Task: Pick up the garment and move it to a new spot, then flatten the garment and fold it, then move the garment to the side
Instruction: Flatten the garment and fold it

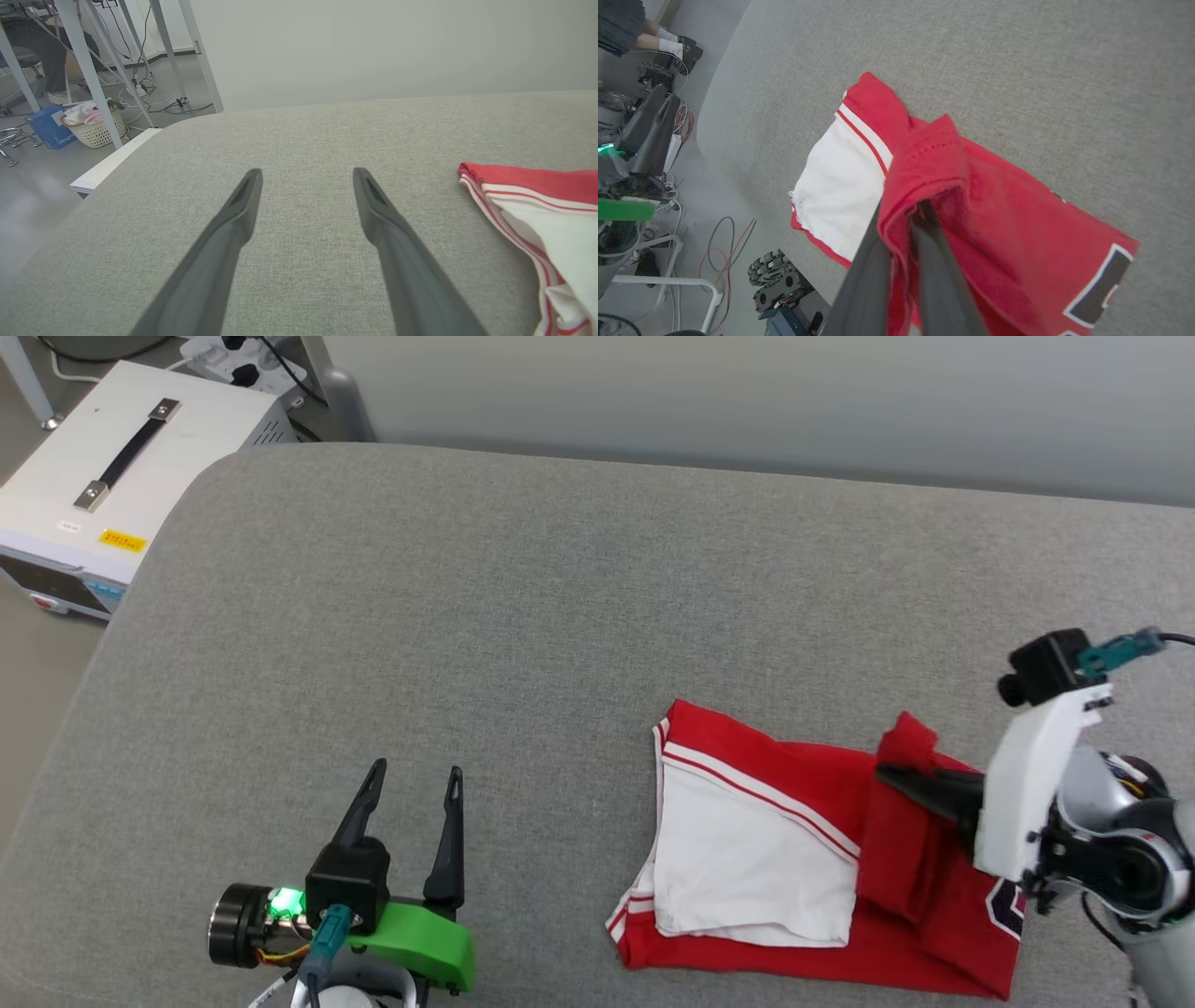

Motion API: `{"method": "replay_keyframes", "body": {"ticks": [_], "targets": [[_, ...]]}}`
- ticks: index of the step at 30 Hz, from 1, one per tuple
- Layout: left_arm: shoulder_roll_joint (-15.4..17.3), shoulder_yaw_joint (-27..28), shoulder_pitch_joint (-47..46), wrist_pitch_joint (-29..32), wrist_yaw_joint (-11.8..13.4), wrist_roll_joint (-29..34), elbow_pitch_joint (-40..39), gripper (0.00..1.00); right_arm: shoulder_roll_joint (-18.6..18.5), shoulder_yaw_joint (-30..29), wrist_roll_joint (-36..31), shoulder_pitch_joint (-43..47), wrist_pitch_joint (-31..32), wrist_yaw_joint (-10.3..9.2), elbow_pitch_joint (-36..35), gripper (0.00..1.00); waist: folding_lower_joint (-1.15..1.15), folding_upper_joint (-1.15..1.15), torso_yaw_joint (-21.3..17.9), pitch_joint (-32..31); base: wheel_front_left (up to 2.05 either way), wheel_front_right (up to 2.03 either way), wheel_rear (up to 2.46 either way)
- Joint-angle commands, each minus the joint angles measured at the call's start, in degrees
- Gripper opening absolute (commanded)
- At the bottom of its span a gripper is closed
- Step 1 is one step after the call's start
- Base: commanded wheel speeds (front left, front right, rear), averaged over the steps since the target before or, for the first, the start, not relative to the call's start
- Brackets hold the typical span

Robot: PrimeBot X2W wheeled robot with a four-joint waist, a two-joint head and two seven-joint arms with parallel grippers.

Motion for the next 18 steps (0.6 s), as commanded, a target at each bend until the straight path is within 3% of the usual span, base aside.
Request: {"method": "replay_keyframes", "body": {"ticks": [1, 10, 18], "targets": [[-0.63, -0.21, -1.40, -0.34, -0.24, 0.45, 0.01, 1.00, 1.59, 1.65, -1.08, -2.11, -0.42, -0.04, 1.27, 0.00, 0.00, 0.00, 0.74, 1.10, 0.00, 0.00, 0.00], [-1.46, -0.46, -3.23, -0.34, -0.74, 1.04, 0.37, 1.00, 9.08, 13.29, -5.87, -11.12, -4.18, -0.04, 13.36, 0.00, 0.00, 0.00, 2.09, 3.25, 0.00, 0.00, 0.00], [-1.99, -0.49, -3.88, -0.34, -0.82, 1.22, 0.98, 1.00, 9.69, 19.34, -8.21, -13.00, -10.16, -0.04, 22.66, 0.00, 0.00, 0.00, 2.57, 3.70, 0.00, 0.00, 0.00]]}}
